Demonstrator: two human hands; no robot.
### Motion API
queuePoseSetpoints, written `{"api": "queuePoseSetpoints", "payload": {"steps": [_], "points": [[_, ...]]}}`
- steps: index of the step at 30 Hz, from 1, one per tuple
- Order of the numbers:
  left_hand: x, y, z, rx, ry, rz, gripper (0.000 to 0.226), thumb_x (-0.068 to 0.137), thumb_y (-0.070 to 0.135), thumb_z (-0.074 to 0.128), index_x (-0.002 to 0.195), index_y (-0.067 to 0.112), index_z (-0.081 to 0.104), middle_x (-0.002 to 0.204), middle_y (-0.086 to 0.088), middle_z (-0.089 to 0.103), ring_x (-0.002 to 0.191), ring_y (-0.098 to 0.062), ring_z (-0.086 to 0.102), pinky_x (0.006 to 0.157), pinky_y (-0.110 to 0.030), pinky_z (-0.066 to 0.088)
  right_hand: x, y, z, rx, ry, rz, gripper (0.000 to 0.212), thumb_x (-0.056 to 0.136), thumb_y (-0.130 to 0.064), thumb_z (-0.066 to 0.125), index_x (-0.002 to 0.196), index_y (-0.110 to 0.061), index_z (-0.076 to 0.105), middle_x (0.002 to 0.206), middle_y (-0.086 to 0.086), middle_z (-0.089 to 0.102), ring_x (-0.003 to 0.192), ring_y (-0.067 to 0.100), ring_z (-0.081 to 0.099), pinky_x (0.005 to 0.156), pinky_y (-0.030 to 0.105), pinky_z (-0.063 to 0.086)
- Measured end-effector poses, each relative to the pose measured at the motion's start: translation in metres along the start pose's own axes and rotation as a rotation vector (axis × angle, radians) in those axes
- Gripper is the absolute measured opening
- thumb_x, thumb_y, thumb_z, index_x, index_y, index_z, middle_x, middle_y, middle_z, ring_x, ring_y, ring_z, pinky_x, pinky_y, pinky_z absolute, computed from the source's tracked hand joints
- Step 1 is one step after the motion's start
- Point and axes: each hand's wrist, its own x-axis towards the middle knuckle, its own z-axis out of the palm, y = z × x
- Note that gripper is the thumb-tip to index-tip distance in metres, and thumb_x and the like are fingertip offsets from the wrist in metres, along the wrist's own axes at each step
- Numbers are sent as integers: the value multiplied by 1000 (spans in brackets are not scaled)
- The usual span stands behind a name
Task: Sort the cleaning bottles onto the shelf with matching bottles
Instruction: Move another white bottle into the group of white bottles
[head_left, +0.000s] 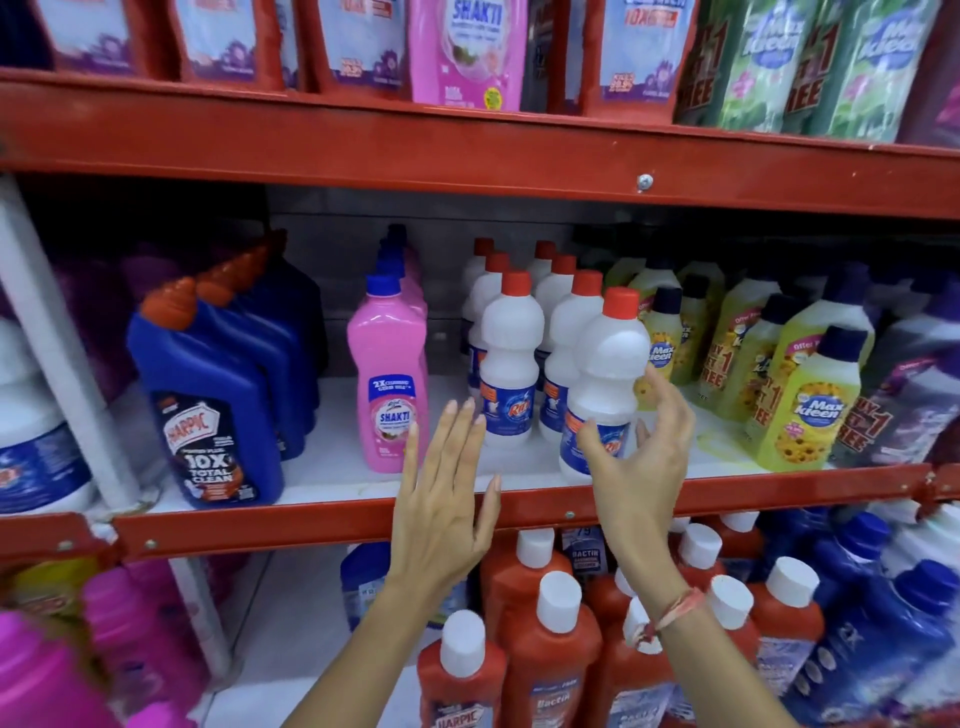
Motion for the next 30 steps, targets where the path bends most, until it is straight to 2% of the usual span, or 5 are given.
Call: {"api": "queuePoseSetpoints", "payload": {"steps": [3,7,12,21,30], "points": [[-19,-21,-24,-23,9,10,56,95,25,49,146,4,43,156,-11,42,148,-26,33,123,-51,22,-20,-31,18,101,42,-48,57,81,-2,72,131,-22,53,133,0,43,123,9,50,102,18,40],[-34,-62,-61,-23,20,-4,53,93,21,51,143,3,48,151,-11,48,147,-24,35,122,-51,22,-48,-66,51,213,25,-76,50,81,6,70,115,-28,58,118,-6,49,114,14,57,103,29,48],[-47,-109,-102,-32,68,-14,49,91,20,48,137,3,52,146,-11,54,144,-24,38,120,-49,26,-86,-101,94,279,-40,-69,40,80,-13,64,107,-41,57,111,-10,57,106,10,61,98,33,53],[-81,-201,-159,10,184,-112,50,93,21,50,140,4,44,146,-15,51,142,-27,40,117,-55,30,-153,-153,174,335,-216,-11,35,82,5,64,101,-24,67,102,4,69,94,10,67,90,26,56],[-112,-303,-197,168,141,-187,55,96,28,43,142,-1,41,153,-21,41,147,-32,29,119,-61,23,-206,-206,259,224,-397,-122,23,87,-6,64,108,-11,69,102,-1,68,98,4,63,90,18,52]]}}
